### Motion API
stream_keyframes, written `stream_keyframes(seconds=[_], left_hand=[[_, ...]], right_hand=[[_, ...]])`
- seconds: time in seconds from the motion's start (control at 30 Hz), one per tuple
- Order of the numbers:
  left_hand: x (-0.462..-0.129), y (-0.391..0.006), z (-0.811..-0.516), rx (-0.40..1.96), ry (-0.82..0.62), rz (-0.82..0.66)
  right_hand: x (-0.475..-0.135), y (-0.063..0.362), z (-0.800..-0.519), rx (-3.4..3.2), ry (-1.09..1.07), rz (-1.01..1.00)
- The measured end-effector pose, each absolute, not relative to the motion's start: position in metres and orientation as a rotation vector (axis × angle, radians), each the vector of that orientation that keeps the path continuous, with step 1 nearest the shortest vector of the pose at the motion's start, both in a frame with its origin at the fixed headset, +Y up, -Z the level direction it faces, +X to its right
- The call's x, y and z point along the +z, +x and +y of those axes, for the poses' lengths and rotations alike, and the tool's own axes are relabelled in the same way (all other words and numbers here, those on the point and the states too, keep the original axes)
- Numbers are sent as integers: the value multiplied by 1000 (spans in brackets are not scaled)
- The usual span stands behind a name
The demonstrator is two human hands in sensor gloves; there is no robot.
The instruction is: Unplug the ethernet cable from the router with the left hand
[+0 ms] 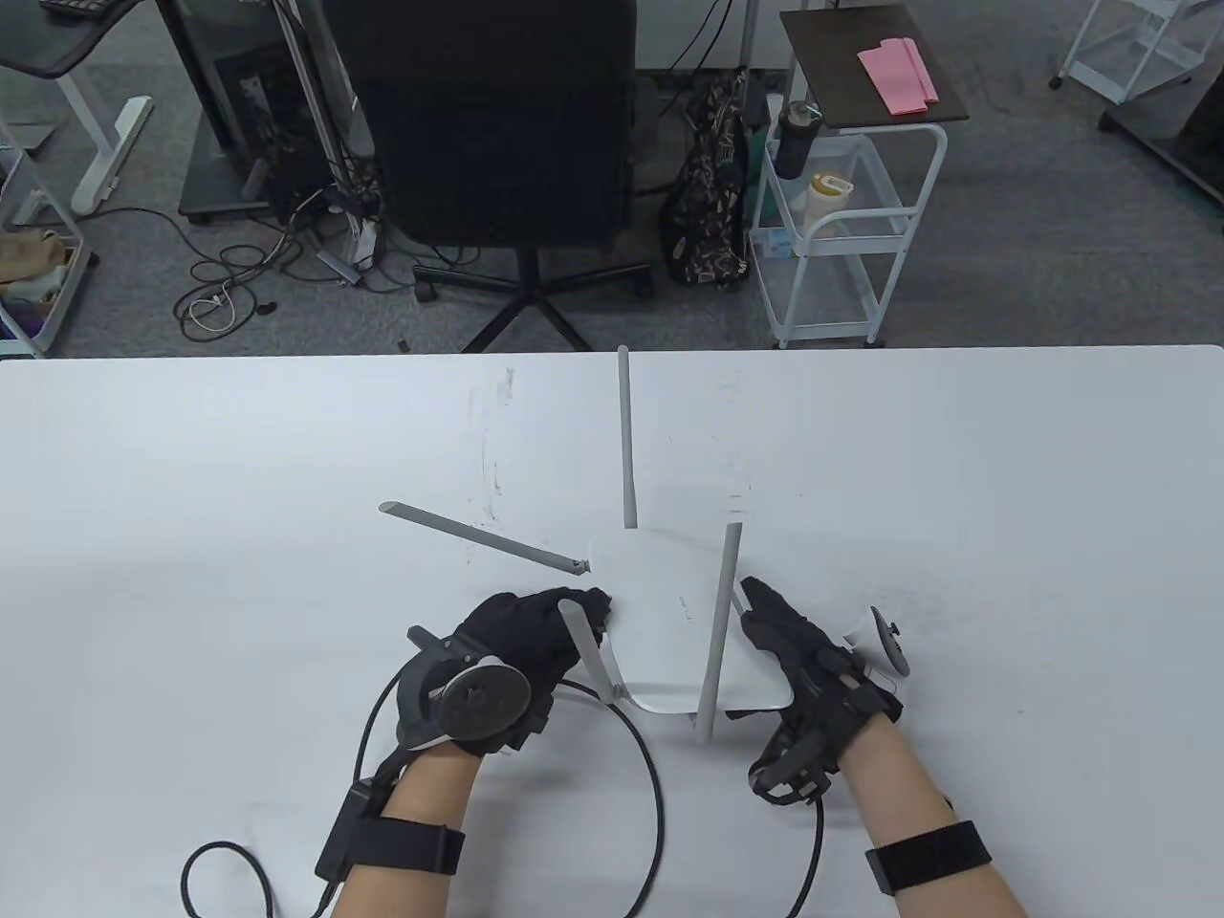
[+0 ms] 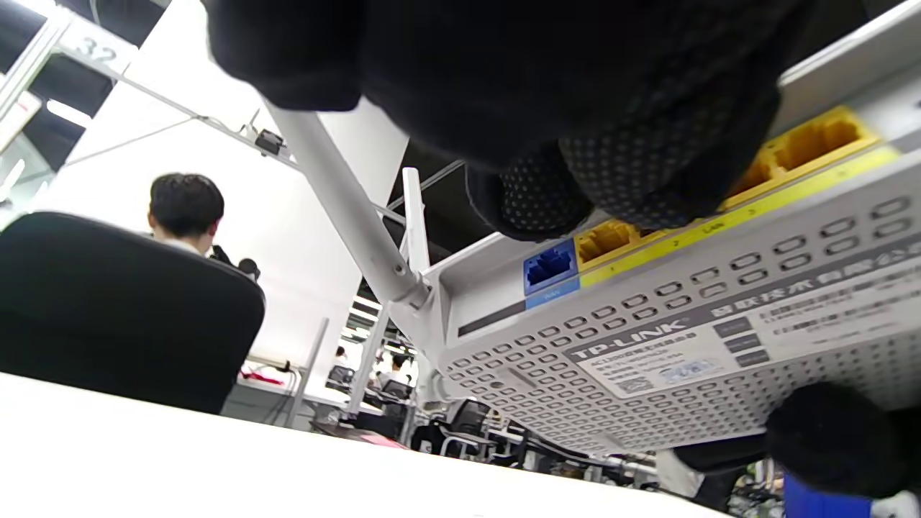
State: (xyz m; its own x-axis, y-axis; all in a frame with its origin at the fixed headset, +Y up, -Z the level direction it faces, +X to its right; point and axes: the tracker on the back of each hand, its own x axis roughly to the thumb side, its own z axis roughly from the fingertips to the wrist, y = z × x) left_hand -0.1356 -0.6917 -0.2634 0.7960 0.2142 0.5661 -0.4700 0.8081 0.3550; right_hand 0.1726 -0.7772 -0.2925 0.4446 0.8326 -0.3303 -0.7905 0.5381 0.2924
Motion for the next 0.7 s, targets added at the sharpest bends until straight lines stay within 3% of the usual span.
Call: stream_keyframes(seconds=[0.7], left_hand=[[-257, -132, -691, 275, 614, -483]], right_hand=[[-292, 172, -774, 989, 106, 411]])
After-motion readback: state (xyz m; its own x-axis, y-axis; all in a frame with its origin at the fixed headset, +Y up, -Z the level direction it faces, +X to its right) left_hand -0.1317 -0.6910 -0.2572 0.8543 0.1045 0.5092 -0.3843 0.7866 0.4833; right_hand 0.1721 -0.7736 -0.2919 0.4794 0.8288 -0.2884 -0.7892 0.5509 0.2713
